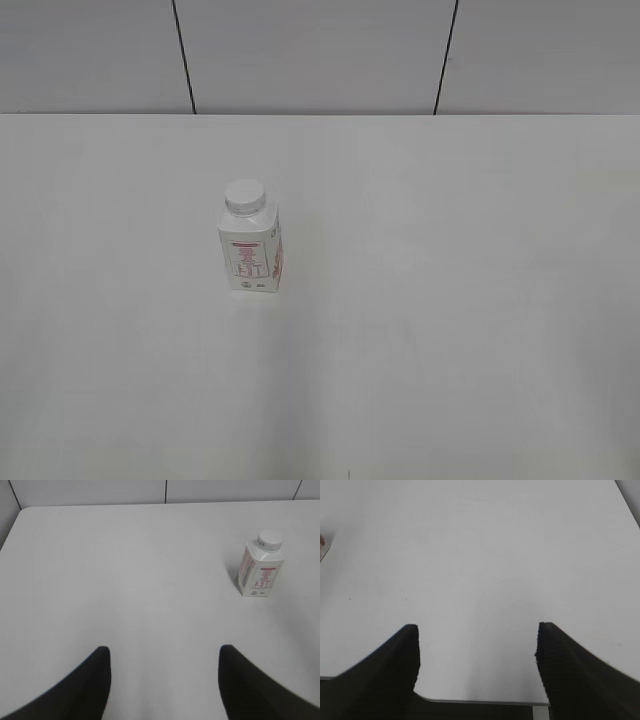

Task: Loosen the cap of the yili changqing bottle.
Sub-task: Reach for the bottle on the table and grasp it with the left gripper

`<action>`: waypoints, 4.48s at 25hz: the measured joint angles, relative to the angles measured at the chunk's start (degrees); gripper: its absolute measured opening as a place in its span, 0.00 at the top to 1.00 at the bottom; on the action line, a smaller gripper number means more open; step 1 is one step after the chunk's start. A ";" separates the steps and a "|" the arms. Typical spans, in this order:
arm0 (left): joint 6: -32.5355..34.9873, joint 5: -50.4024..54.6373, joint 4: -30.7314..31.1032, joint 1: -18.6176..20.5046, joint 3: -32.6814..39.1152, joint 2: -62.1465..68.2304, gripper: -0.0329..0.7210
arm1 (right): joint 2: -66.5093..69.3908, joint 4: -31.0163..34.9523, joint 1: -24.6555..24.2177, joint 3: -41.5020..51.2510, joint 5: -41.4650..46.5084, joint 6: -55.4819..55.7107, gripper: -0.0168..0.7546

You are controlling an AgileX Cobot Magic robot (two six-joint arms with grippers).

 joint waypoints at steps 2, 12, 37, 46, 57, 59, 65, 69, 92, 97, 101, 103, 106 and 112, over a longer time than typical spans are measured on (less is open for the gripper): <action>0.00 0.00 0.00 0.00 0.00 0.00 0.39 | 0.00 0.00 0.00 0.00 0.00 0.00 0.23; 0.00 0.00 0.00 0.00 0.00 0.00 0.39 | 0.00 0.00 0.00 0.00 0.00 0.00 0.23; 0.00 0.00 0.00 0.00 0.00 0.00 0.39 | 0.00 0.00 0.00 0.00 -0.01 0.00 0.23; 0.00 -11.55 0.00 0.00 -1.15 0.00 0.39 | 0.00 0.00 0.00 0.00 -0.01 0.00 0.23; 0.17 -43.36 0.00 0.00 8.38 10.49 0.39 | 0.00 0.00 0.00 0.00 -0.01 0.00 0.23; 0.17 -48.85 0.00 0.00 9.07 14.66 0.39 | 0.00 0.00 0.00 0.00 -0.01 0.00 0.23; 0.17 -62.31 -0.93 0.00 9.34 30.82 0.39 | 0.00 0.00 0.00 0.00 0.06 0.00 0.23; 0.17 -72.28 -0.93 0.00 9.34 41.32 0.39 | 0.00 0.00 0.00 0.00 0.06 0.00 0.23; -4.22 -121.88 24.67 1.22 9.29 95.01 0.39 | 0.00 0.02 0.00 0.00 0.00 0.00 0.23; -7.78 -128.10 37.90 5.94 6.51 104.62 0.36 | 0.00 0.02 0.00 0.00 0.00 0.00 0.23; -10.15 -128.54 52.60 8.52 0.38 111.02 0.33 | 0.00 0.02 0.00 0.00 0.06 0.00 0.23; -11.33 -128.54 58.58 8.52 -3.08 113.85 0.29 | 0.00 0.02 0.00 0.00 0.06 0.00 0.23; -15.19 -128.61 65.25 8.52 -7.43 118.19 0.21 | 0.00 0.02 0.00 0.00 0.06 0.00 0.23; -21.71 -129.08 74.26 7.92 -13.87 124.49 0.16 | 0.00 0.02 0.00 0.00 0.00 0.00 0.23</action>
